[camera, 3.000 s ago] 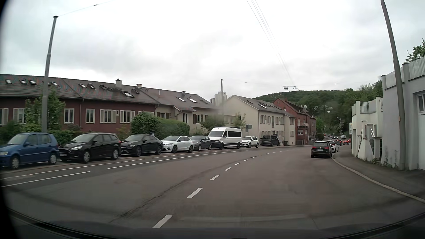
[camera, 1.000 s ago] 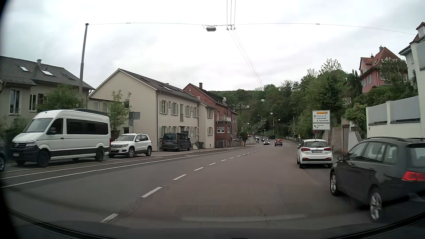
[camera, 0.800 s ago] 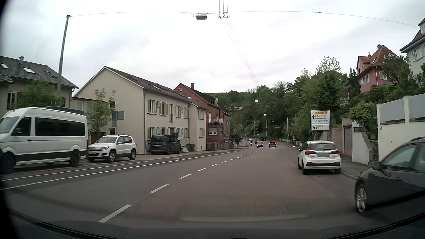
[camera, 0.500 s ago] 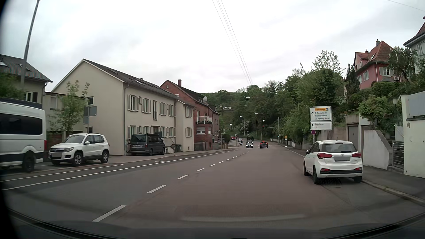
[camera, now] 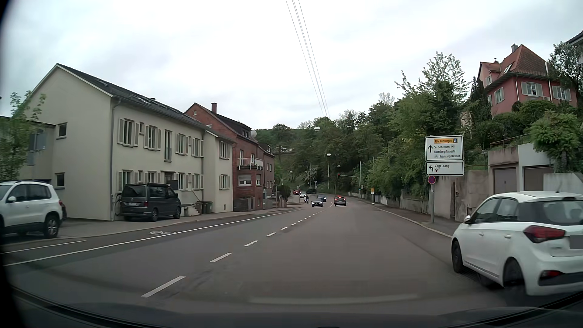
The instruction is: Follow the waypoints while adhering to traffic rules and regulations
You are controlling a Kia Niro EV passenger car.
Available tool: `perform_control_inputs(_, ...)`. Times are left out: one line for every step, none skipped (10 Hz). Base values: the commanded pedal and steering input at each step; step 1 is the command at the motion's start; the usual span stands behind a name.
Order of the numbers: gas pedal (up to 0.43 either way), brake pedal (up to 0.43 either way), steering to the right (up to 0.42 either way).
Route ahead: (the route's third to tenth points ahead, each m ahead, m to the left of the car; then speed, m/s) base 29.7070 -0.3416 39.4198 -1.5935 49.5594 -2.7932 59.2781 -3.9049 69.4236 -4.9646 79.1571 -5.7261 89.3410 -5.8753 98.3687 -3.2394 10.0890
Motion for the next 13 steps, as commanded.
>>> perform_control_inputs(0.067, 0.000, 0.043)
perform_control_inputs(0.067, 0.000, 0.035)
perform_control_inputs(0.067, 0.000, 0.030)
perform_control_inputs(0.067, 0.000, 0.027)
perform_control_inputs(0.067, 0.000, 0.027)
perform_control_inputs(0.067, 0.000, 0.026)
perform_control_inputs(0.067, 0.000, 0.025)
perform_control_inputs(0.067, 0.000, 0.026)
perform_control_inputs(0.067, 0.000, 0.026)
perform_control_inputs(0.067, 0.000, 0.026)
perform_control_inputs(0.067, 0.000, 0.027)
perform_control_inputs(0.067, 0.000, 0.027)
perform_control_inputs(0.067, 0.000, 0.027)
